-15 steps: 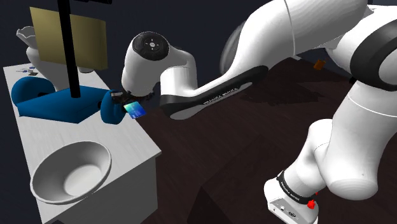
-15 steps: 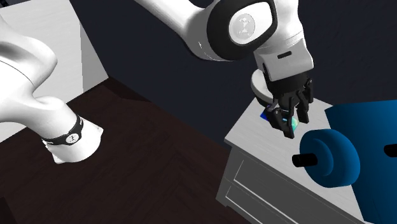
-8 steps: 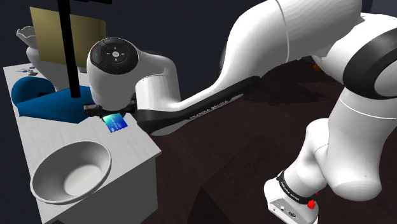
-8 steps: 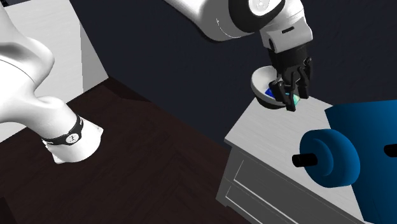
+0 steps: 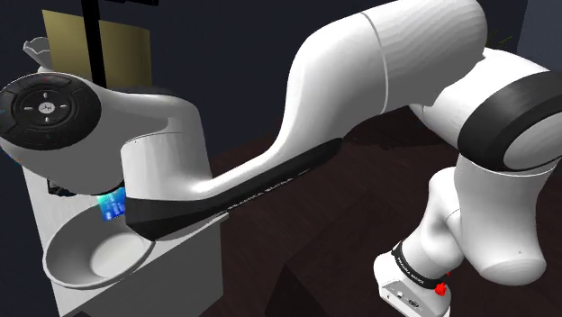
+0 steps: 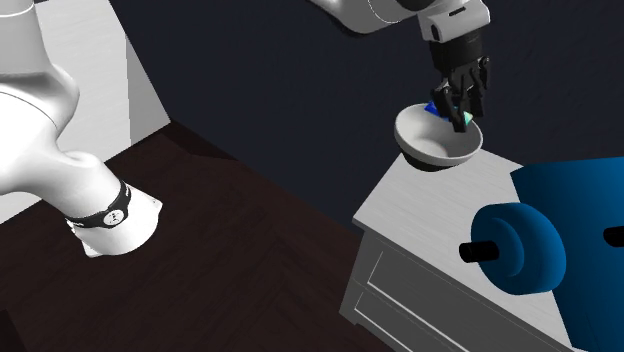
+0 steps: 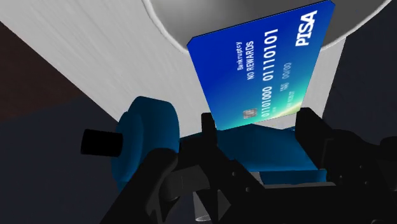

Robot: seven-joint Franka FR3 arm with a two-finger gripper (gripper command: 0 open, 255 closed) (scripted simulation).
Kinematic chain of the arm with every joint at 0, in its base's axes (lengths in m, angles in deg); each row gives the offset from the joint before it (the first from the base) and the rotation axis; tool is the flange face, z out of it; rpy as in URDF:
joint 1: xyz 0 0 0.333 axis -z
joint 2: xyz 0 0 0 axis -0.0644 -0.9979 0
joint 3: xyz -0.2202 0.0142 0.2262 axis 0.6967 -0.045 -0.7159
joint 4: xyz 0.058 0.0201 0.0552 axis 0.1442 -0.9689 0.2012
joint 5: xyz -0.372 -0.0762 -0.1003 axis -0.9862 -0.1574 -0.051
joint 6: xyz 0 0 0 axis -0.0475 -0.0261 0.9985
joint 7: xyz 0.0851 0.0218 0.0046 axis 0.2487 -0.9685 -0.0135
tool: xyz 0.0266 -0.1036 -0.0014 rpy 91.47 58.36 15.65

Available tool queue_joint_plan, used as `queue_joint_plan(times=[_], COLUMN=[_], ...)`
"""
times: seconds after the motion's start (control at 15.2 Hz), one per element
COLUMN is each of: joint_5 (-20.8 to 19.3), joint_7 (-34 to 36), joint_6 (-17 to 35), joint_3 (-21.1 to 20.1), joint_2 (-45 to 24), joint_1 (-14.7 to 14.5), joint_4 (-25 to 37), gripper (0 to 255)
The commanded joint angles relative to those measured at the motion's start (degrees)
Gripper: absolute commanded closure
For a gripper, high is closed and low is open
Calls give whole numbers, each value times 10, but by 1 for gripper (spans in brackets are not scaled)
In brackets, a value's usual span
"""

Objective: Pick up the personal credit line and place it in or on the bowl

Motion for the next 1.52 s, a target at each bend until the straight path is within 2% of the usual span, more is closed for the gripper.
queue_joint_plan(times=[0.0,0.07,0.99,1.45], joint_5=[0,1,-34,-35], joint_7=[7,10,64,66], joint_6=[-27,-49,16,19], joint_3=[-4,-7,11,12], joint_2=[-30,-55,-98,-100], joint_1=[-19,-34,-40,-41], joint_4=[48,89,56,56], gripper=[255,255,255,255])
